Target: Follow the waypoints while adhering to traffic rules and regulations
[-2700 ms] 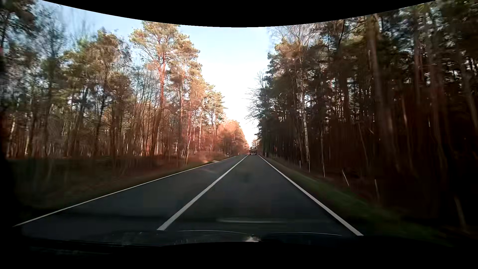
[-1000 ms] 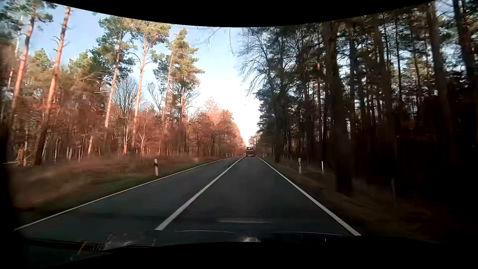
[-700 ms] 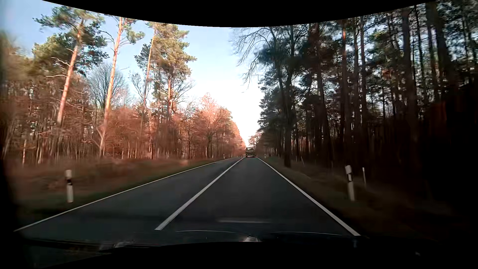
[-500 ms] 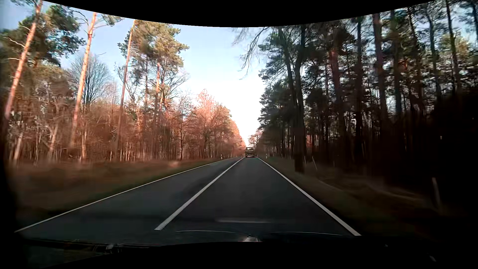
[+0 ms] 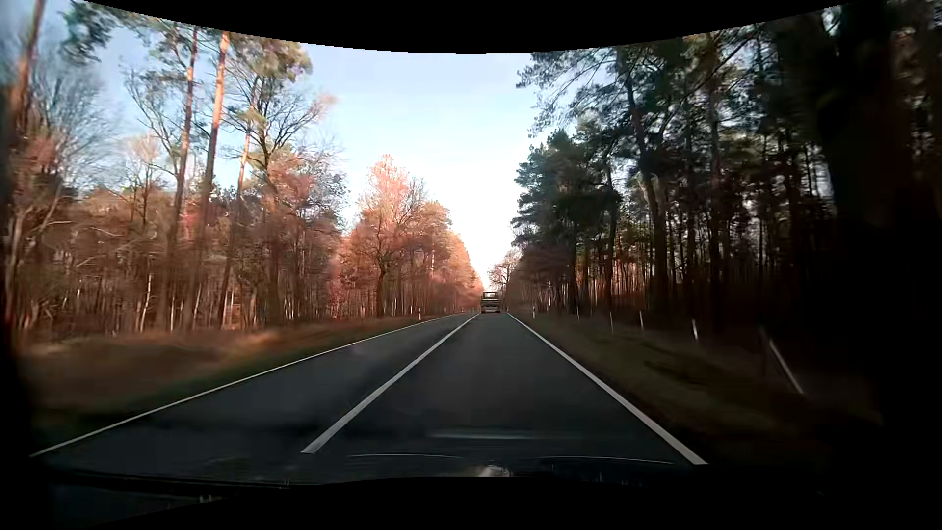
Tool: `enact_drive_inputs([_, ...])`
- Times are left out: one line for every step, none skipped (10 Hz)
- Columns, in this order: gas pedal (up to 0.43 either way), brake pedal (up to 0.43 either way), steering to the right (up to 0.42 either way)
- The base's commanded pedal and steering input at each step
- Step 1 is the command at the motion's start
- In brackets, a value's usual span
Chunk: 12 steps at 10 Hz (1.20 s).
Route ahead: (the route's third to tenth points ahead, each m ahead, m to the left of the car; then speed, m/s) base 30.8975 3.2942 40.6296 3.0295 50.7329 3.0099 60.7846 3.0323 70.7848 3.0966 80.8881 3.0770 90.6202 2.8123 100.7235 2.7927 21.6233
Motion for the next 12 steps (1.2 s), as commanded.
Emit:
enact_drive_inputs([0.059, 0.0, -0.001])
enact_drive_inputs([0.047, 0.0, -0.001])
enact_drive_inputs([0.047, 0.0, -0.002])
enact_drive_inputs([0.047, 0.0, -0.003])
enact_drive_inputs([0.059, 0.0, -0.003])
enact_drive_inputs([0.059, 0.0, -0.003])
enact_drive_inputs([0.059, 0.0, -0.003])
enact_drive_inputs([0.059, 0.0, -0.003])
enact_drive_inputs([0.059, 0.0, -0.004])
enact_drive_inputs([0.059, 0.0, -0.003])
enact_drive_inputs([0.059, 0.0, -0.004])
enact_drive_inputs([0.059, 0.0, -0.004])
